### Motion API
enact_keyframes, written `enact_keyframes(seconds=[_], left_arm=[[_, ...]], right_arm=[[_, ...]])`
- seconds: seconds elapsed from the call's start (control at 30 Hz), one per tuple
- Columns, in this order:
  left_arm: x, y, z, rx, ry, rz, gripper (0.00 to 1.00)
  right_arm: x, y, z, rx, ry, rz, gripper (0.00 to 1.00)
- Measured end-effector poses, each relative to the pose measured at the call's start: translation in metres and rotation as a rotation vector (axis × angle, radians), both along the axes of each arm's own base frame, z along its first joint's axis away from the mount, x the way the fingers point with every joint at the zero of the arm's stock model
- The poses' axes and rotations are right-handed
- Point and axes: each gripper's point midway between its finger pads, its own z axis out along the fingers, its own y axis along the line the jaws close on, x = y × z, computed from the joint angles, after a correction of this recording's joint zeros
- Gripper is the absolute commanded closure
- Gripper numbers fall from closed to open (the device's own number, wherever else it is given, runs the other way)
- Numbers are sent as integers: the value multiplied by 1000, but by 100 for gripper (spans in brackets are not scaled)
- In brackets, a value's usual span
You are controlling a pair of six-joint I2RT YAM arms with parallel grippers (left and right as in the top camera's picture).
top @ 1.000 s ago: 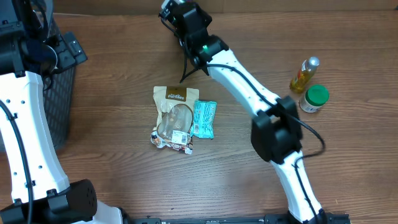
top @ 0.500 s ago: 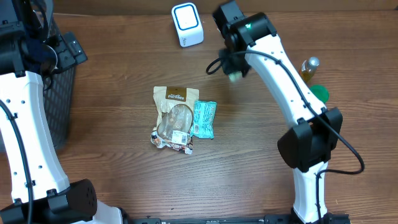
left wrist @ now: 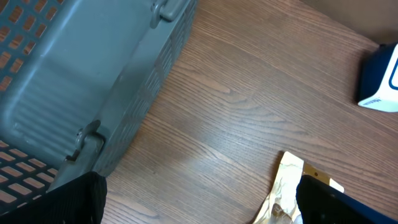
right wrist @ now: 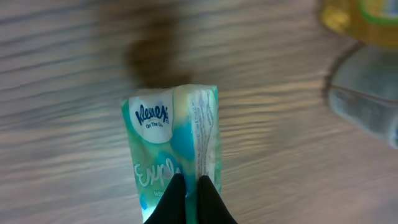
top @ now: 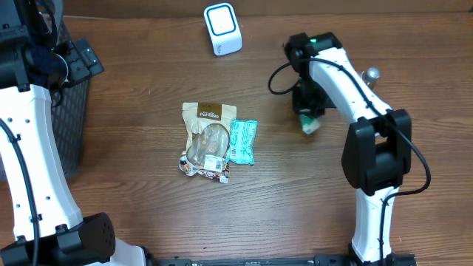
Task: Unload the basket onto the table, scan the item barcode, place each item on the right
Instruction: 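Place the Kleenex pack beside the jar at right and release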
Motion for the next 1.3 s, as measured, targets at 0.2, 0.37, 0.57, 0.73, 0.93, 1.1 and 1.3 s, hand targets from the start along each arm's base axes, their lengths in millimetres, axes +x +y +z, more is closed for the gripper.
enact_keyframes(seconds=[0.2,0.37,0.57,0.73,0.93,1.1,1.3], left_arm=[[0,0,0,0,0,0,0],[0,0,0,0,0,0,0],[0,0,0,0,0,0,1],[0,0,0,0,0,0,0],[0,0,0,0,0,0,0],[0,0,0,0,0,0,0],[0,0,0,0,0,0,0]], right_arm=[[-4,-29,-6,-44,18,-74,95],[-4,-30,-8,-51,16,-82,96],[0,-29,-9,-45,-2,-78,96],[5,-27,-10,-32,-19,-66,93],[4,-27,-10,-29,-14,-60,41],[6,-26,-10,-27,-20,-60,46],[12,-13,-14,46,-43,-71,47]])
